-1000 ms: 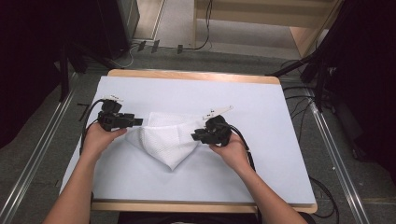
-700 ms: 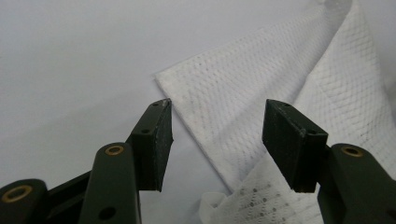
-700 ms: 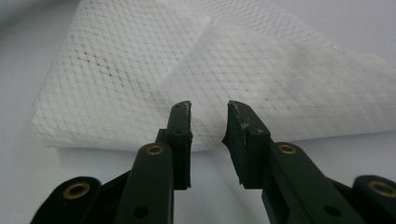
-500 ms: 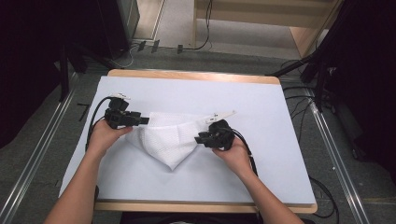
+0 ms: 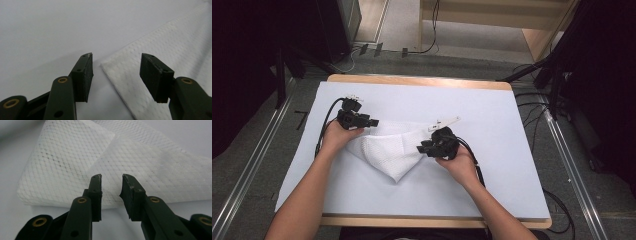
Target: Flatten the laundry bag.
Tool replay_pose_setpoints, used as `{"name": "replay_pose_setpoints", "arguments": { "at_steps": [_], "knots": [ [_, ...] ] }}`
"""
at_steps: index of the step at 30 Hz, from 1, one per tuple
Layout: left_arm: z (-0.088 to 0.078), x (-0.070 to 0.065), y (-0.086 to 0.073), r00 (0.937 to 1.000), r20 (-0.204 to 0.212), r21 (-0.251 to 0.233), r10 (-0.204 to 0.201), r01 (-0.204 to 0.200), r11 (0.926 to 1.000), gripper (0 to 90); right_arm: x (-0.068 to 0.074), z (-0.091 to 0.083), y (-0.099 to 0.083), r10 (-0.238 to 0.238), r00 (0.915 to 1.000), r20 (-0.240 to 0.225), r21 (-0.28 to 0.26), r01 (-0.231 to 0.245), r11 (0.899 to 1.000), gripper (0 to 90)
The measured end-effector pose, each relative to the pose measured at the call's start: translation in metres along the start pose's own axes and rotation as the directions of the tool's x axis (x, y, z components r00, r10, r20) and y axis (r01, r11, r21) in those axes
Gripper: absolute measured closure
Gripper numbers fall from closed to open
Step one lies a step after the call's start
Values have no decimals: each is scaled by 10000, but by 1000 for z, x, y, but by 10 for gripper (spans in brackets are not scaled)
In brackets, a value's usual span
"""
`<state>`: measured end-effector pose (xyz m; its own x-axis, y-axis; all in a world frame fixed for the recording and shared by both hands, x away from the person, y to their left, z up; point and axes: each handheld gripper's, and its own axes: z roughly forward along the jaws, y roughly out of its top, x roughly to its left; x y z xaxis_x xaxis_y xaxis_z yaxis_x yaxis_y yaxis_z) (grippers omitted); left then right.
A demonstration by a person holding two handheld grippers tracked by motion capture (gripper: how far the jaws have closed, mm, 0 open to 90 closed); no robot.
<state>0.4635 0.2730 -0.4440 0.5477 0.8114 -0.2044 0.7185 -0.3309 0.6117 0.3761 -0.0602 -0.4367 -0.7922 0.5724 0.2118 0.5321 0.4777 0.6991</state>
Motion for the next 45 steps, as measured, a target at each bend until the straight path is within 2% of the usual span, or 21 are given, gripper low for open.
{"name": "replay_pose_setpoints", "arguments": {
  "at_steps": [2, 5, 9, 10, 12, 13, 16, 19, 20, 21, 24, 25, 27, 28, 31, 32, 35, 38, 40, 43, 45],
  "knots": [
    [7, 2, 0, 10000, -47, 105, -46, 47, 9999, 447, 0, 0, 0, -60, 10000, 5, 1, 60, 10000, 716],
    [8, 1, -1, 9998, -69, 63, 163, -162, 9998, 455, 1, 0, -1, -64, 10000, 19, 2, 64, 10000, 716],
    [7, -1, -2, 9995, -183, 70, 242, -241, 9997, 497, -1, 1, -3, 41, 10000, 49, 32, -41, 10000, 716],
    [7, -3, -3, 9990, -379, 37, 219, -218, 9998, 554, -2, 2, -4, 94, 9999, 97, 42, -94, 9999, 716],
    [7, -3, -4, 9990, -403, 59, 170, -168, 9998, 626, -3, 3, -5, 151, 9997, 168, 48, -152, 9999, 716],
    [7, -3, -4, 9995, -276, 104, 120, -118, 9999, 652, -4, 3, -6, 167, 9997, 193, 65, -169, 9998, 716],
    [7, -6, -4, 9983, -438, 200, 394, -386, 9991, 727, -7, 3, -7, 270, 9994, 235, 56, -272, 9996, 712],
    [7, -5, -4, 9982, -418, 275, 426, -415, 9988, 839, -11, 4, -8, 460, 9987, 233, 18, -461, 9989, 709],
    [7, -5, -4, 9989, -252, 325, 383, -374, 9988, 877, -10, 4, -7, 454, 9987, 236, 19, -454, 9990, 708],
    [7, -5, -4, 9994, -127, 361, 308, -304, 9989, 887, -9, 4, -7, 376, 9991, 205, -9, -375, 9993, 709],
    [5, -4, -3, 9990, -262, 410, 373, -362, 9985, 895, -4, 5, -5, 330, 9993, 166, -16, -330, 9995, 708],
    [2, -3, -3, 9992, -326, 300, 215, -205, 9993, 898, 3, 7, -2, 207, 9998, 69, 6, -207, 9998, 707],
    [0, 0, -3, 9995, -312, 218, 87, -80, 9997, 900, 5, 8, -1, 122, 9999, 48, 26, -122, 9999, 707],
    [-4, 4, -3, 9994, -289, 98, -170, 173, 9998, 900, 10, 12, 2, -55, 10000, 18, 59, 55, 10000, 706],
    [-14, 15, -6, 9966, -476, -140, -676, 670, 9977, 900, 15, 16, 4, -144, 9999, -73, 112, 145, 9998, 706],
    [-14, 15, -6, 9966, -476, -140, -676, 670, 9977, 900, 16, 18, 5, -181, 9998, -104, 119, 182, 9998, 706],
    [-22, 26, -11, 9922, -611, -269, -1083, 1068, 9939, 900, 19, 23, 10, -250, 9995, -176, 141, 252, 9996, 704],
    [-26, 29, -14, 9906, -666, -463, -1198, 1169, 9921, 900, 22, 27, 14, -297, 9992, -267, 133, 301, 9995, 703],
    [-32, 36, -19, 9863, -817, -495, -1430, 1393, 9890, 899, 28, 33, 21, -355, 9981, -495, 149, 362, 9992, 702],
    [-35, 41, -24, 9835, -796, -406, -1625, 1596, 9863, 897, 37, 42, 29, -517, 9963, -682, 216, 533, 9983, 701],
    [-38, 45, -30, 9812, -534, -356, -1853, 1835, 9824, 894, 43, 48, 35, -604, 9951, -783, 213, 622, 9978, 701]
  ]
}}
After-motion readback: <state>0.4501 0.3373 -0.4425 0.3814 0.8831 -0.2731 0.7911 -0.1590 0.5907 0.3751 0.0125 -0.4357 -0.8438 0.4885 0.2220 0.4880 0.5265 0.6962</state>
